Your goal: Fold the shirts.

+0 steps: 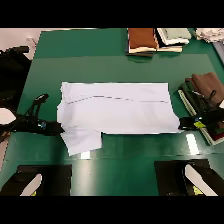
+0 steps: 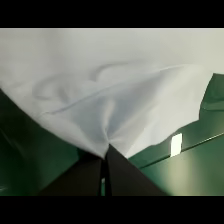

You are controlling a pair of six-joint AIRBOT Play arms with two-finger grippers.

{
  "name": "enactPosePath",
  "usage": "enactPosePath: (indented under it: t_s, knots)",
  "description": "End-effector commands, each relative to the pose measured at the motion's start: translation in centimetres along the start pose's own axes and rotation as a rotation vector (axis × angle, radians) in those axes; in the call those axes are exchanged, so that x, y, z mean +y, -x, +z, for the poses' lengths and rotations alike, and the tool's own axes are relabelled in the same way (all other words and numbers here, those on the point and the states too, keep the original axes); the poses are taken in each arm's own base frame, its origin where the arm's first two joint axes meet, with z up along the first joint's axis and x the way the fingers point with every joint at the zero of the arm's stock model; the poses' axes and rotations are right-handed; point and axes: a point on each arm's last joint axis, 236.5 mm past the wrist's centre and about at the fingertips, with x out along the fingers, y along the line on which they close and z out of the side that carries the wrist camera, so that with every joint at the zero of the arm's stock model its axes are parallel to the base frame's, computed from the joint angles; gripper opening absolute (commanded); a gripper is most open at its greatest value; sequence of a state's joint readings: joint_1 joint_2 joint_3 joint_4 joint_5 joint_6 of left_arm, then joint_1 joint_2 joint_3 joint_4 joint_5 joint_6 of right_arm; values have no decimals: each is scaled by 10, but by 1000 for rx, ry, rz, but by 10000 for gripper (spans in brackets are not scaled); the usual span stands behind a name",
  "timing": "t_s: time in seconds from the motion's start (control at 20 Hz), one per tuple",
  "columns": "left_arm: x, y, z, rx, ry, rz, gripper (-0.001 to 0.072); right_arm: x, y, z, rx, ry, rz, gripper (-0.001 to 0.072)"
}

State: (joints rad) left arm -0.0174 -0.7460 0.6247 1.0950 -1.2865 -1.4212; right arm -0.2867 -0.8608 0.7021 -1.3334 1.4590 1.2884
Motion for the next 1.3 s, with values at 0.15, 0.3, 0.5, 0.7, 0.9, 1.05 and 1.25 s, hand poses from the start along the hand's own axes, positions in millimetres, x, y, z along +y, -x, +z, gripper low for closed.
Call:
enactPosePath:
  t_s: [0.15, 0.3, 0.5, 0.7, 0.9, 1.05, 1.25]
  knots:
    - [-25, 57, -11, -30, -47, 13, 26, 3, 39, -13, -102, 59, -82, 17]
    - [-26, 76, 25, -162, -83, 48, 26, 1, 33, -6, -91, 50, -73, 17]
    - [-5, 62, 66, -182, -92, 107, 26, -8, 38, 41, -115, 41, -75, 17]
    - [22, 19, 124, -171, -84, 129, 28, -5, 46, 115, -185, 39, -27, 17]
    - [46, -20, 175, -153, -53, 142, 28, 7, 22, 166, -145, 64, 0, 17]
    - [51, -33, 194, -147, -41, 135, 28, 19, 3, 193, -121, 67, 27, 19]
    - [45, -23, 210, -182, -4, 128, 540, 40, 11, 231, -204, 23, 177, 530]
